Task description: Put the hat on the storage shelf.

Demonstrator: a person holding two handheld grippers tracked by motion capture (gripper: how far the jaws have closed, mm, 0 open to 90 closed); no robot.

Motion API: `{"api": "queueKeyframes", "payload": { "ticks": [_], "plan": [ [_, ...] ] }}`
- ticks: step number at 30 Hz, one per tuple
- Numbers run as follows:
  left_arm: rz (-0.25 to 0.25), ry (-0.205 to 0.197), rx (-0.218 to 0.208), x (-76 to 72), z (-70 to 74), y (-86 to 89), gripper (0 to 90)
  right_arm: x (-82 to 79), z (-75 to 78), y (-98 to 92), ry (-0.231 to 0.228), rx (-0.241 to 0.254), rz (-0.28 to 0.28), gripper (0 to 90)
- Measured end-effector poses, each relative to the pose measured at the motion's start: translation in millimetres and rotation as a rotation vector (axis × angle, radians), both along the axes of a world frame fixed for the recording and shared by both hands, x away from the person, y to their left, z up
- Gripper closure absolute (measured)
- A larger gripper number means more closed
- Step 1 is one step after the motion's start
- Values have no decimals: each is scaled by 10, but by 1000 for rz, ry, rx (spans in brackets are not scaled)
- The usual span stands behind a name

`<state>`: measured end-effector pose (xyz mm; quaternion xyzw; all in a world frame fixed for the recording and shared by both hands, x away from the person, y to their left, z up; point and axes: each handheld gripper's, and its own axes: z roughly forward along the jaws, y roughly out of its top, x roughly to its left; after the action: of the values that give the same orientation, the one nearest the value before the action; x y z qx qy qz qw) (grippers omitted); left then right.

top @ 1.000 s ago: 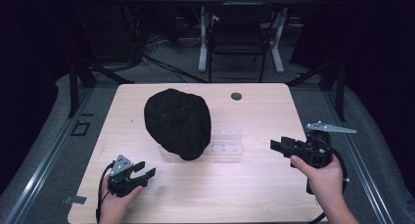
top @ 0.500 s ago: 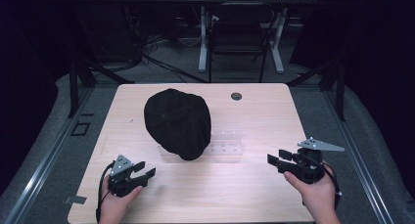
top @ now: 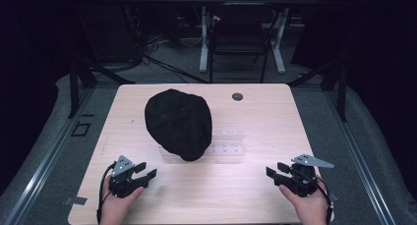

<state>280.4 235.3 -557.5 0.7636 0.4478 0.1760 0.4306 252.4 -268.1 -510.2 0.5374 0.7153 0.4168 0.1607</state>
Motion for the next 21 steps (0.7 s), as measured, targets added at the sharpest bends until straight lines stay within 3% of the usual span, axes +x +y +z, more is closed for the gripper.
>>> {"api": "queueKeyframes", "payload": {
  "ticks": [6, 21],
  "plan": [
    [2, -4, -1, 2, -8, -10, 472, -35, -158, -7, -10, 2, -18, 475],
    [-15, -4, 9, 9, -20, -40, 470, -115, -444, 4, -47, -48, -43, 474]
  ]
}}
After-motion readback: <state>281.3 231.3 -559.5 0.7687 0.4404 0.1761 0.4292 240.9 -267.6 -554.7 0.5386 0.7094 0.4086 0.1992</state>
